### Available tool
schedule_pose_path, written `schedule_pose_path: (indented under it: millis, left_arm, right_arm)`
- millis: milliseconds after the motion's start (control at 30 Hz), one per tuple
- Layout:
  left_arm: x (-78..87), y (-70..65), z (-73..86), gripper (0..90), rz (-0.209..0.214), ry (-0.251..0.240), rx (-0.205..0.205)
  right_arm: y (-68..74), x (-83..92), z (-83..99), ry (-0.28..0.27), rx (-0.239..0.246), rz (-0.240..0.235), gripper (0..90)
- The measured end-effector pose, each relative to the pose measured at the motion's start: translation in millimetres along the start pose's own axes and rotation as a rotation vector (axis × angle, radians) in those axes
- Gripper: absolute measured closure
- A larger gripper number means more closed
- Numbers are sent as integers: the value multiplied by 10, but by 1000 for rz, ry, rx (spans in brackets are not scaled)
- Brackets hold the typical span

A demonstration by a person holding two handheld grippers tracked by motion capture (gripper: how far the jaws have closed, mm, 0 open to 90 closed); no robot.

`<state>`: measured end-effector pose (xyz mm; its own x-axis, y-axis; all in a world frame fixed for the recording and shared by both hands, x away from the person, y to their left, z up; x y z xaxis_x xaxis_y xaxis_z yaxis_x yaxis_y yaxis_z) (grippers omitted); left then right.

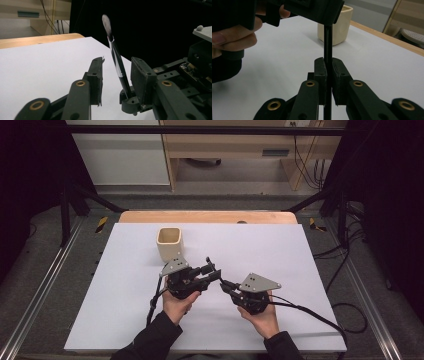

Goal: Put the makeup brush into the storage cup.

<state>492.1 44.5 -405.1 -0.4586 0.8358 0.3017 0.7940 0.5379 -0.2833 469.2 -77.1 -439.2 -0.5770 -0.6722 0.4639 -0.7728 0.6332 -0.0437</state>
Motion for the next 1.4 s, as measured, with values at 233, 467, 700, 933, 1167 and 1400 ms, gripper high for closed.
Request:
schedule_pose_path:
  millis: [233, 467, 700, 933, 1167, 1400]
  left_arm:
    - [7, -10, 5, 715, 8, -10, 12]
    - [-3, -25, 12, 770, 14, -5, 28]
    - [-3, -42, 11, 797, 32, -7, 38]
    - [5, -79, 9, 821, 44, -7, 44]
    - [14, -117, 6, 832, 42, -14, 27]
    - [29, -141, -8, 834, 39, -19, 16]
  right_arm:
    - [12, -9, 2, -2, -6, -8, 836]
    - [18, -13, 2, -5, -8, -9, 835]
    - [22, -22, 9, -1, -7, -12, 834]
    - [30, -31, 14, -2, -2, -18, 833]
    - [35, -29, 10, -7, 2, -21, 831]
    - [42, -16, -3, -17, 2, -27, 829]
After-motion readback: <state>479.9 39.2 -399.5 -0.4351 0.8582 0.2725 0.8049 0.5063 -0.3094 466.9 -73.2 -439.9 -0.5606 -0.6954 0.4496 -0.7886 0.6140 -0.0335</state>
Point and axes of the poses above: each handheld gripper's, and its own axes: x roughly backward along the jaws, z roughly out of its underside, y roughly to its left, the point moved 7 cm from there along -x, roughly forward along the jaws, and after that the axes turned 6 degrees about y, right-handed, at the moved point
